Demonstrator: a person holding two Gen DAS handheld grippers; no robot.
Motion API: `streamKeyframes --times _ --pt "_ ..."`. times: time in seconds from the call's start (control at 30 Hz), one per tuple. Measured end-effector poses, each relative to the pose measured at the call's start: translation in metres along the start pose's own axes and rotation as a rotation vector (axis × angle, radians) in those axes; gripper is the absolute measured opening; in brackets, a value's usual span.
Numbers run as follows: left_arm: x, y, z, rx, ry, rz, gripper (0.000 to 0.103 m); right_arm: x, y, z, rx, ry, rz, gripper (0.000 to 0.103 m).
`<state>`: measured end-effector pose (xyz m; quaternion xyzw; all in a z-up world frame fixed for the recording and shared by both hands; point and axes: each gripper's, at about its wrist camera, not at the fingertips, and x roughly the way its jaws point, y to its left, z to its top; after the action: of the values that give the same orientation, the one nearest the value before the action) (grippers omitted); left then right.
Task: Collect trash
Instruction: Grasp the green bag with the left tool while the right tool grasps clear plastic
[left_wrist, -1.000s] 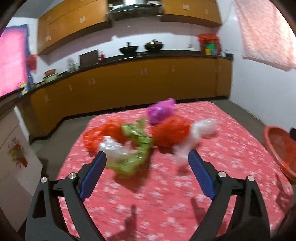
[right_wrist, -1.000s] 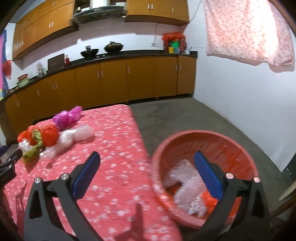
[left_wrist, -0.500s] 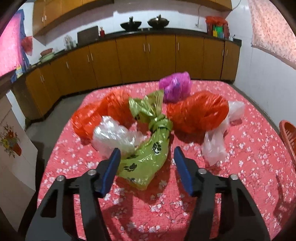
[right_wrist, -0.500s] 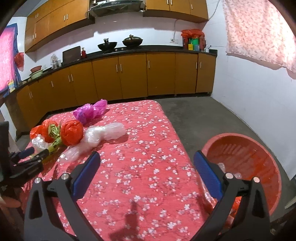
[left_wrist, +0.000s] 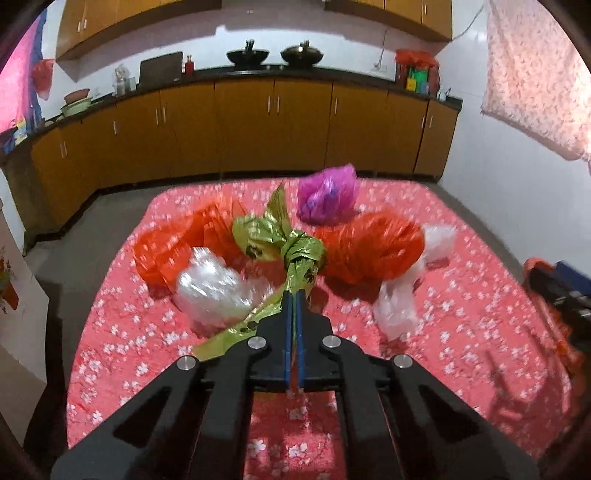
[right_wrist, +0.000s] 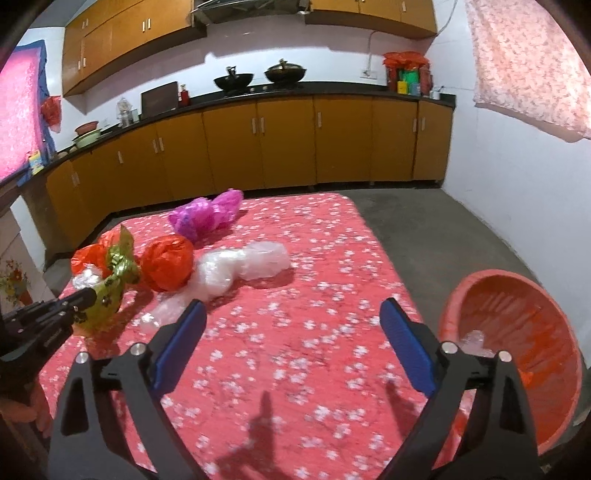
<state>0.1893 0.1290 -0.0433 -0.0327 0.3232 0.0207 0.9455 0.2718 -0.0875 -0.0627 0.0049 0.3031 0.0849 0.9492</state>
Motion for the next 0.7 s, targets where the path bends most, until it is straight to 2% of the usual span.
streamKeyframes --times 0.17,0.33,0.47,0.7 --pt "-0.019 0.003 0.018 -0.015 -0.074 -0.019 0.002 0.015 0.017 0.005 -0.012 0.011 0.025 0.087" --pt "-0.029 0.004 0.030 -0.018 -0.125 -0.039 0.002 0.038 0.030 0.008 -0.030 0.047 0.025 0.072" --pt "-0.028 0.005 0.036 -0.016 -0.135 -0.045 0.002 0.056 0.037 0.016 -0.044 0.047 -0.011 0.072" --pt "-0.025 0.006 0.044 -0.009 -0.156 -0.043 0.002 0.100 0.030 0.040 0.016 0.084 -0.024 0.072"
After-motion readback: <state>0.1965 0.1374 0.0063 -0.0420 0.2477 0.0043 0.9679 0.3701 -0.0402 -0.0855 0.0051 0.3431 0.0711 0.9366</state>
